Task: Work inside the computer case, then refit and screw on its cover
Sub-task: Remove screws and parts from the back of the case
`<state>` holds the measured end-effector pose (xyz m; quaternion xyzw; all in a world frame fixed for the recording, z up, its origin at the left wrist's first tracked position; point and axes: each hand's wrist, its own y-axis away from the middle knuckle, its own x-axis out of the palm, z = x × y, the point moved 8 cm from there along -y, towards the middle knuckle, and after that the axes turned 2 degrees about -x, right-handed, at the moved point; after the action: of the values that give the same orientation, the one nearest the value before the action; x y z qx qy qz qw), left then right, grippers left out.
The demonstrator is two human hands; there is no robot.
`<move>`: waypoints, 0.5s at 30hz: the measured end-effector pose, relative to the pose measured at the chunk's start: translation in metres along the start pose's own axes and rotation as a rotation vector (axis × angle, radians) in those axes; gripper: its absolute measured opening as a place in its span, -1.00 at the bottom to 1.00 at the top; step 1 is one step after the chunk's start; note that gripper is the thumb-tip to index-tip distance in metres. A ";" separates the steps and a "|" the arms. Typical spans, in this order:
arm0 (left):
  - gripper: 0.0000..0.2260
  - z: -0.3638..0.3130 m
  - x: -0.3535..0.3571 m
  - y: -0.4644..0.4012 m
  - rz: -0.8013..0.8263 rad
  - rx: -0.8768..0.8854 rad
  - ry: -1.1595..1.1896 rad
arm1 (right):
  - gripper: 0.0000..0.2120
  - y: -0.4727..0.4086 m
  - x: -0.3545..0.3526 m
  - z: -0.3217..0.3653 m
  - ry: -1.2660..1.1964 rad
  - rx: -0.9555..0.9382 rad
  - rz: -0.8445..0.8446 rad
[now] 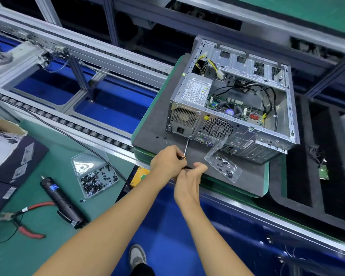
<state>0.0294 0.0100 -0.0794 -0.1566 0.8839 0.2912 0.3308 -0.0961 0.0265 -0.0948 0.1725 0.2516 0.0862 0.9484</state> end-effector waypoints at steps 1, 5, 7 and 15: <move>-0.89 0.001 0.000 0.000 -0.006 -0.002 -0.001 | -0.62 0.005 -0.009 0.005 0.177 -0.065 -0.031; -0.90 0.001 0.007 0.002 -0.012 0.029 -0.010 | -0.50 0.029 -0.063 0.095 0.345 -0.665 -0.298; -0.89 0.001 0.010 0.004 -0.016 0.050 -0.004 | -0.59 0.015 -0.100 0.155 0.309 -0.924 -0.425; -0.93 -0.003 0.018 0.011 0.032 0.113 0.060 | -0.69 -0.192 -0.092 0.222 0.353 -0.270 0.215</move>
<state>0.0096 0.0151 -0.0854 -0.1320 0.9108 0.2414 0.3078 -0.0483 -0.2375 0.0557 0.0521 0.3798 0.2484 0.8896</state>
